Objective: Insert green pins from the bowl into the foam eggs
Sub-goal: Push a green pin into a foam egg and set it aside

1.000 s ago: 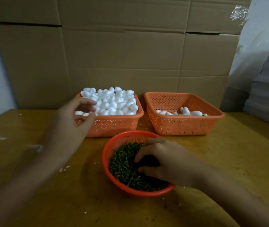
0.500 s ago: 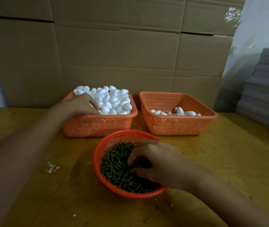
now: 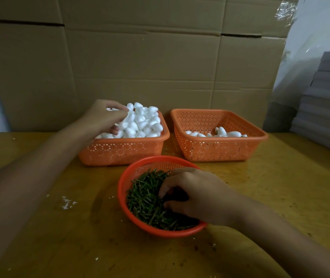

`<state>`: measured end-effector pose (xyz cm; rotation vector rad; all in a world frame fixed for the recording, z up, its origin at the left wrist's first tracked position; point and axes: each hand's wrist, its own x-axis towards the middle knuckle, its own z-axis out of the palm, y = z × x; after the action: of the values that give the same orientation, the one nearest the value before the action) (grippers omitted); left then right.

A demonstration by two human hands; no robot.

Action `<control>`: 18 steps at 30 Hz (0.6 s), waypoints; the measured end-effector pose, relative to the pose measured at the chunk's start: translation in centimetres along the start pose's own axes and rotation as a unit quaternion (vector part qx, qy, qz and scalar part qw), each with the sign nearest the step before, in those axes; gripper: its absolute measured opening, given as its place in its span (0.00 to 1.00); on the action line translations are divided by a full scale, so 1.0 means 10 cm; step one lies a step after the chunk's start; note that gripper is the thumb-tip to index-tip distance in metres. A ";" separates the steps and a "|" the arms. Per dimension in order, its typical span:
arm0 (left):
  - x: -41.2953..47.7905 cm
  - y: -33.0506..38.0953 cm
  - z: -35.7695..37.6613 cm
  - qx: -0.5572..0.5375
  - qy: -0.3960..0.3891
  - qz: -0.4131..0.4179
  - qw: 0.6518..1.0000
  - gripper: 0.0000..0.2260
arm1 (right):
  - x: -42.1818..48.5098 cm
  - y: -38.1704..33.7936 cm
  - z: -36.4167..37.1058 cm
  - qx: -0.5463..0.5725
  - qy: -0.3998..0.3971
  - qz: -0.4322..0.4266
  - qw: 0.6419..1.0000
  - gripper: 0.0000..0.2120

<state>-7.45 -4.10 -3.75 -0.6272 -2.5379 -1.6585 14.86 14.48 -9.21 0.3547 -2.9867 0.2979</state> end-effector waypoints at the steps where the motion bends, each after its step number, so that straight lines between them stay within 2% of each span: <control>1: -0.11 0.07 -0.01 -0.051 -0.003 0.007 0.999 0.11 | 0.00 0.00 0.00 0.000 0.000 0.000 1.000 0.12; 3: -0.41 0.19 -0.04 -0.173 -0.024 0.009 0.985 0.12 | 0.00 0.00 0.01 -0.002 0.000 -0.002 1.000 0.12; 5: -0.73 0.23 -0.08 -0.297 -0.057 0.002 0.953 0.13 | 0.00 0.01 0.01 0.000 0.004 -0.002 1.000 0.12; 7: -1.04 0.21 -0.09 -0.369 -0.083 -0.016 0.926 0.13 | 0.00 0.01 0.02 0.002 0.006 -0.004 1.000 0.12; 13: -1.53 0.06 0.01 -0.460 -0.095 -0.074 0.880 0.16 | 0.00 0.00 0.00 0.003 -0.002 0.003 1.000 0.12; 18: -1.71 0.07 0.09 -0.465 -0.161 -0.044 0.869 0.31 | 0.00 -0.01 -0.01 0.000 -0.007 0.004 1.000 0.12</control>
<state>8.64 -8.37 -7.87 -0.8785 -1.7632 -3.0201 14.94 14.42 -9.10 0.3448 -3.0024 0.2970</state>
